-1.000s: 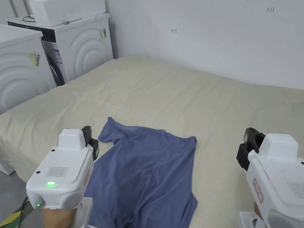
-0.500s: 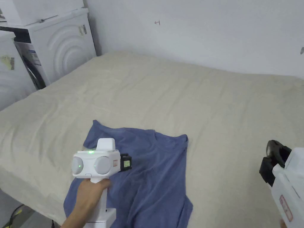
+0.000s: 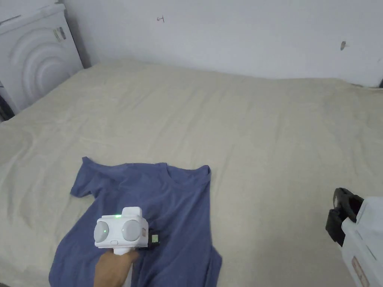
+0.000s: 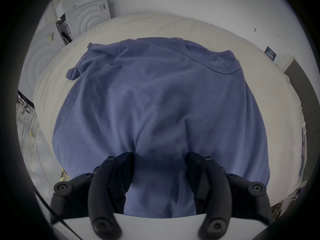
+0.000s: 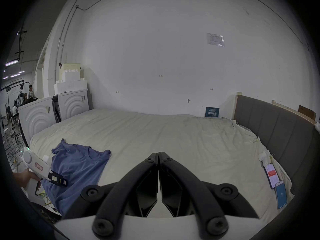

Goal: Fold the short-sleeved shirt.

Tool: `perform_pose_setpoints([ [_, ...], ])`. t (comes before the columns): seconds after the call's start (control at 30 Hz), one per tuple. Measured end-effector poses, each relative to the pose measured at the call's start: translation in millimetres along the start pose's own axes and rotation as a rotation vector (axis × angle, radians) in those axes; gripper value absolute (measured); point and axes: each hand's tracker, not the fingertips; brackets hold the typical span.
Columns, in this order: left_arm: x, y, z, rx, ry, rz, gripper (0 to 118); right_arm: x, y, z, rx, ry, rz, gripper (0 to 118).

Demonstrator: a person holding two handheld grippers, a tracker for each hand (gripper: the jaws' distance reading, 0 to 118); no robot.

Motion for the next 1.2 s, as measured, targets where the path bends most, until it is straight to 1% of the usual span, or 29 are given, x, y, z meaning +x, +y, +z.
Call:
perform_pose_setpoints([
  [0.03,2.3,1.2,0.2,-0.010,0.004,-0.002,56,2.1,-0.9,0.7,-0.001,-0.004,-0.002,0],
  [0.13,8.6,-0.2,8.7,0.009,0.052,-0.091,9,8.1,-2.8,3.1,-0.003,-0.018,-0.024,0],
  [0.17,8.7,-2.6,9.2,0.015,0.081,-0.128,3,10.3,-3.2,4.6,-0.004,-0.020,-0.035,0],
  [0.2,5.8,-4.4,11.3,0.010,0.034,-0.129,2,12.3,-3.5,6.9,-0.002,-0.022,-0.043,0],
  [0.3,-4.5,0.7,19.4,0.006,0.013,-0.088,1,18.8,-2.7,15.9,0.010,-0.026,-0.058,0],
  [0.4,-19.3,12.3,38.7,0.038,-0.046,-0.008,0,29.7,-0.2,26.5,0.027,-0.041,-0.070,0],
  [0.53,-37.7,19.8,72.4,0.071,-0.140,0.098,0,47.4,2.5,39.5,0.058,-0.062,-0.111,0],
  [0.73,-31.8,42.6,120.4,0.196,-0.224,0.094,0,74.6,4.6,60.0,0.084,-0.122,-0.127,0],
  [0.83,-5.9,62.8,152.2,0.287,-0.253,0.036,0,88.2,5.1,72.7,0.098,-0.151,-0.144,0],
  [0.93,30.7,80.8,189.5,0.364,-0.314,-0.021,0,100.6,5.6,84.5,0.113,-0.182,-0.145,0],
  [1.0,59.9,88.2,209.4,0.419,-0.347,-0.107,0,108.7,6.0,92.4,0.123,-0.203,-0.147,0],
  [1.07,88.8,96.9,219.3,0.473,-0.338,-0.197,0,116.3,6.6,99.3,0.130,-0.225,-0.152,0],
  [1.1,104.5,98.1,226.8,0.491,-0.361,-0.235,0,120.3,7.0,102.9,0.133,-0.235,-0.155,0],
  [1.2,145.9,96.4,246.2,0.509,-0.482,-0.284,0,127.5,10.1,114.1,0.140,-0.264,-0.154,0],
])
